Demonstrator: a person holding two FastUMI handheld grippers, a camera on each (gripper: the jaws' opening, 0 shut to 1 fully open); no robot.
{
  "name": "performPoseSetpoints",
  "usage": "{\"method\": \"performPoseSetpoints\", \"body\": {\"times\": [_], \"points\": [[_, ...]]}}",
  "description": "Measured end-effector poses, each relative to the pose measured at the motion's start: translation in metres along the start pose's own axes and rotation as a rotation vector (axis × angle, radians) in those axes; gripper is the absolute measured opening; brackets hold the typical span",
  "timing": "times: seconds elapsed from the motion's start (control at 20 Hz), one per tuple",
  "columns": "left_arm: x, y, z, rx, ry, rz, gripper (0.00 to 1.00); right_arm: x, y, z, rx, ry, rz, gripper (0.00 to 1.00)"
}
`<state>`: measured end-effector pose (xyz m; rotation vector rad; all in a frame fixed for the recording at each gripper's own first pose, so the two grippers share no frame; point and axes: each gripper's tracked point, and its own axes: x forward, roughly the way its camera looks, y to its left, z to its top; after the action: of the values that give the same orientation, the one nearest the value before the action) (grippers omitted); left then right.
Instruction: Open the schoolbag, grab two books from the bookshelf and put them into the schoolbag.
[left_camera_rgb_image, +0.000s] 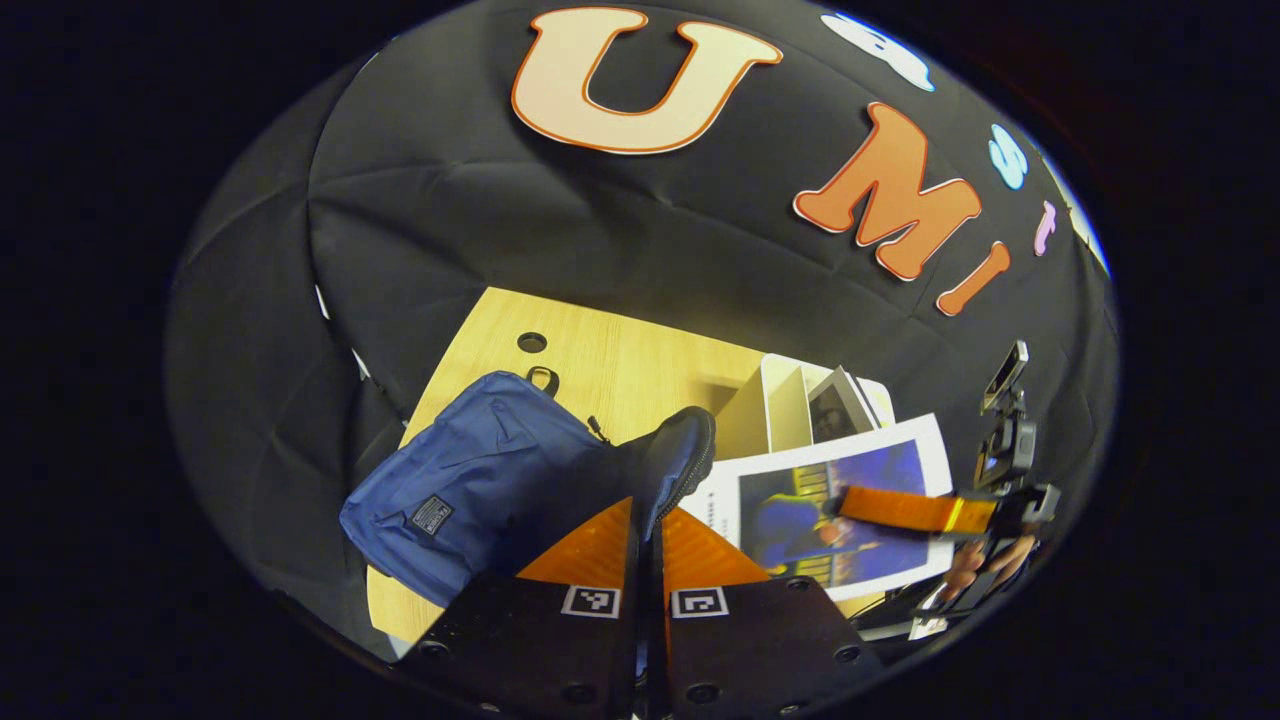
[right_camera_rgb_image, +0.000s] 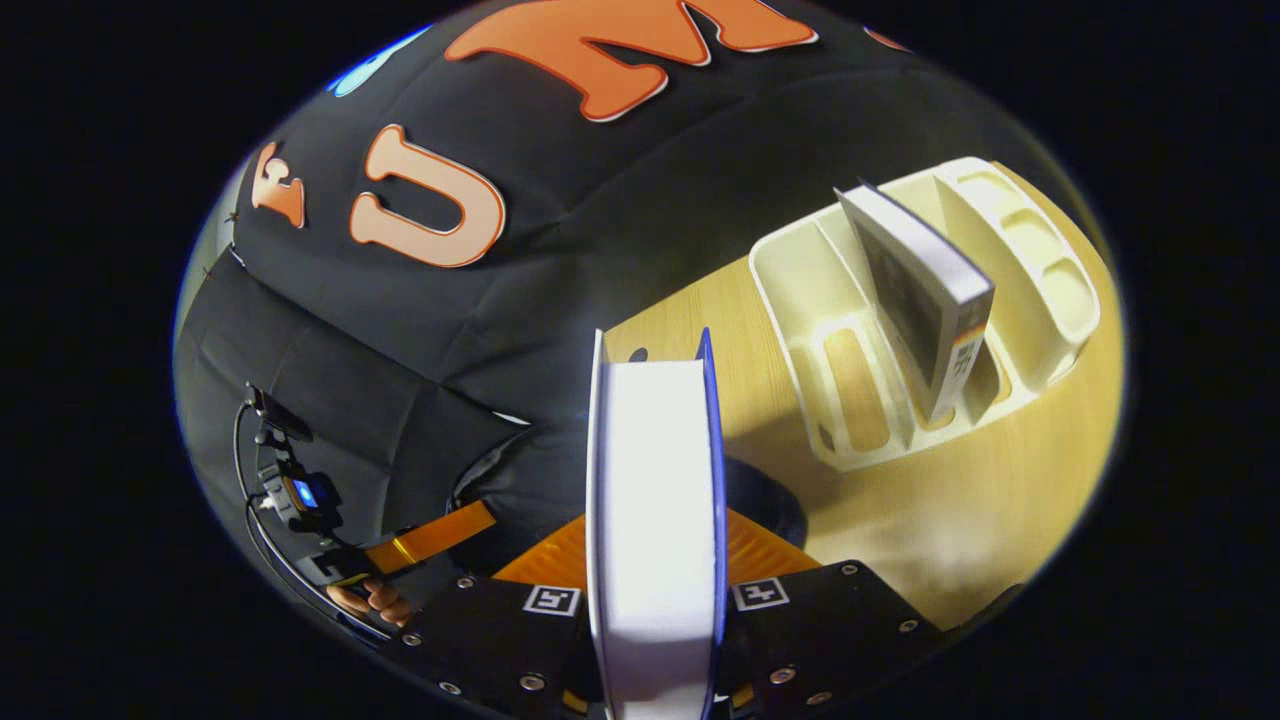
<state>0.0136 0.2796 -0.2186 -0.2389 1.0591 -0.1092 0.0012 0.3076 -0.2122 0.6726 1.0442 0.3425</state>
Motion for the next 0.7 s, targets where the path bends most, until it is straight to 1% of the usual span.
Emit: {"method": "performPoseSetpoints", "body": {"times": [0.1, 0.2, 0.35, 0.4, 0.55, 0.65, 0.7], "points": [[0.000, -0.001, -0.001, -0.001, 0.009, 0.002, 0.04, 0.019, 0.009, -0.020, 0.024, 0.017, 0.014, 0.40], [0.002, -0.003, -0.002, -0.003, 0.011, 0.002, 0.05, 0.040, 0.006, -0.034, 0.032, 0.011, 0.009, 0.40], [0.003, -0.006, -0.002, -0.004, 0.021, 0.002, 0.04, 0.072, 0.001, -0.040, 0.127, -0.031, 0.011, 0.40], [0.004, -0.006, -0.004, -0.006, 0.023, 0.002, 0.05, 0.081, -0.002, -0.049, 0.146, -0.019, 0.001, 0.40], [0.004, -0.017, -0.008, 0.012, 0.043, -0.011, 0.05, 0.110, 0.003, -0.062, 0.198, -0.027, 0.022, 0.40], [0.003, -0.019, -0.010, 0.027, 0.042, -0.019, 0.05, 0.123, 0.009, -0.069, 0.206, -0.034, 0.036, 0.40], [0.005, -0.022, -0.009, 0.032, 0.046, -0.026, 0.05, 0.131, 0.007, -0.073, 0.197, -0.034, 0.030, 0.40]]}}
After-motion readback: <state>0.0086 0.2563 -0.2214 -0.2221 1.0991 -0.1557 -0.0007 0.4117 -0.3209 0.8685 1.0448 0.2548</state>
